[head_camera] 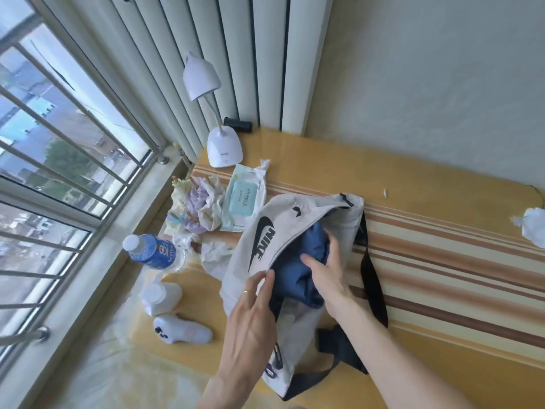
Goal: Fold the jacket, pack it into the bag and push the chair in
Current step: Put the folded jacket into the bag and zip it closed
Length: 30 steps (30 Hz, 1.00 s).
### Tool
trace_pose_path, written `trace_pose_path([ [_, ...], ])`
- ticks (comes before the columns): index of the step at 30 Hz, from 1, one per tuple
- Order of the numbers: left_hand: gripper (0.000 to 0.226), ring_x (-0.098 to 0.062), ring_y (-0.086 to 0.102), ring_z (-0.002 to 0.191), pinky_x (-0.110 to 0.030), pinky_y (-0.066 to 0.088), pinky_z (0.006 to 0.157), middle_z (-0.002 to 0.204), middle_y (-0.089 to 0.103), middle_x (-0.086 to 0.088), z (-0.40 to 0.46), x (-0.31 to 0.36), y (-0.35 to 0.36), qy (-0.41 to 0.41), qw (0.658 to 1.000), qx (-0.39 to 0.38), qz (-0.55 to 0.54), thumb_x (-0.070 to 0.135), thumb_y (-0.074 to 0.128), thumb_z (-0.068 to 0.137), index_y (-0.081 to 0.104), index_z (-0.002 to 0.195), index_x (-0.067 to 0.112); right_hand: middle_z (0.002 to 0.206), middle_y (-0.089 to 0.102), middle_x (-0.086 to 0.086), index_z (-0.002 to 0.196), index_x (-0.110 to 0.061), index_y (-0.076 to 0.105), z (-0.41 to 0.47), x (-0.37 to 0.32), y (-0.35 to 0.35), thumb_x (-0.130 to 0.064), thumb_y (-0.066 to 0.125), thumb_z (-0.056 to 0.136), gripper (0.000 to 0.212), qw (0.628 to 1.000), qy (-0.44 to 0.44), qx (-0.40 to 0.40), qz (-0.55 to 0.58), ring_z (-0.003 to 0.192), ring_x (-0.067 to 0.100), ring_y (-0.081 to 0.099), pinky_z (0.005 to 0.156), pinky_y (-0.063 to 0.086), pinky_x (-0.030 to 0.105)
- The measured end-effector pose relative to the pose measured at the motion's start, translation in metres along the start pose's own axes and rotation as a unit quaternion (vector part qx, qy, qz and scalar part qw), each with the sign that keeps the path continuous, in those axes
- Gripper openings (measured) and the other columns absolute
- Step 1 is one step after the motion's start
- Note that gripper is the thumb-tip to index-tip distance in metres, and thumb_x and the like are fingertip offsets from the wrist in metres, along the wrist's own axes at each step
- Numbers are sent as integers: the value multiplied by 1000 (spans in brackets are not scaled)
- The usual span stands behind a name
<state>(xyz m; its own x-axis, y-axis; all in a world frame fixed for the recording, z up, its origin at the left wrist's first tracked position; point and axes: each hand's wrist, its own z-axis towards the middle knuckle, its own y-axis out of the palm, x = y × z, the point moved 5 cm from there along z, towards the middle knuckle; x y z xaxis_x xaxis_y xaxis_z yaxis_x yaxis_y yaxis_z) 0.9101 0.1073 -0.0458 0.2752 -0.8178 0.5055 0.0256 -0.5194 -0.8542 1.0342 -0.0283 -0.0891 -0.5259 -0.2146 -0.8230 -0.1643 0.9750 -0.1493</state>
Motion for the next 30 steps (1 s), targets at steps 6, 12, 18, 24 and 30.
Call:
trace_pose_path([
  [6,70,-18,63,70,-41,54,61,142,51,6,3,-8,-11,-9,994,50,-96,-7,61,84,50,148,21,162,31,7,160,-17,-1,11,15,48,-23,63,98,89,984,-36,-96,-146,147,26,36,118,31,35],
  [12,81,-20,63,71,-36,54,56,146,49,4,-7,-4,1,24,998,2,-63,-11,59,78,44,151,22,140,55,20,160,-19,-11,4,13,24,-69,35,96,94,826,-121,-140,-532,117,41,62,94,51,50],
  [18,81,-21,59,127,-32,52,102,161,42,-5,-6,-6,50,90,993,-78,-3,-3,42,78,38,156,19,103,67,7,128,-12,60,-22,22,-18,-43,47,98,45,684,-294,-81,-662,96,29,62,85,52,41],
  [24,60,-18,49,137,-32,41,111,155,47,0,-29,-16,61,84,987,-117,-71,5,43,94,42,152,19,104,60,-3,111,-18,64,-55,43,-39,-27,61,94,19,760,-326,-86,-556,98,19,58,77,55,33],
  [30,34,-3,65,88,-35,57,78,101,69,11,-68,-50,56,-117,969,-38,-212,5,50,92,62,120,21,103,65,-4,107,-22,57,-107,65,10,-48,61,87,33,768,-286,-190,-540,94,19,64,76,54,34],
])
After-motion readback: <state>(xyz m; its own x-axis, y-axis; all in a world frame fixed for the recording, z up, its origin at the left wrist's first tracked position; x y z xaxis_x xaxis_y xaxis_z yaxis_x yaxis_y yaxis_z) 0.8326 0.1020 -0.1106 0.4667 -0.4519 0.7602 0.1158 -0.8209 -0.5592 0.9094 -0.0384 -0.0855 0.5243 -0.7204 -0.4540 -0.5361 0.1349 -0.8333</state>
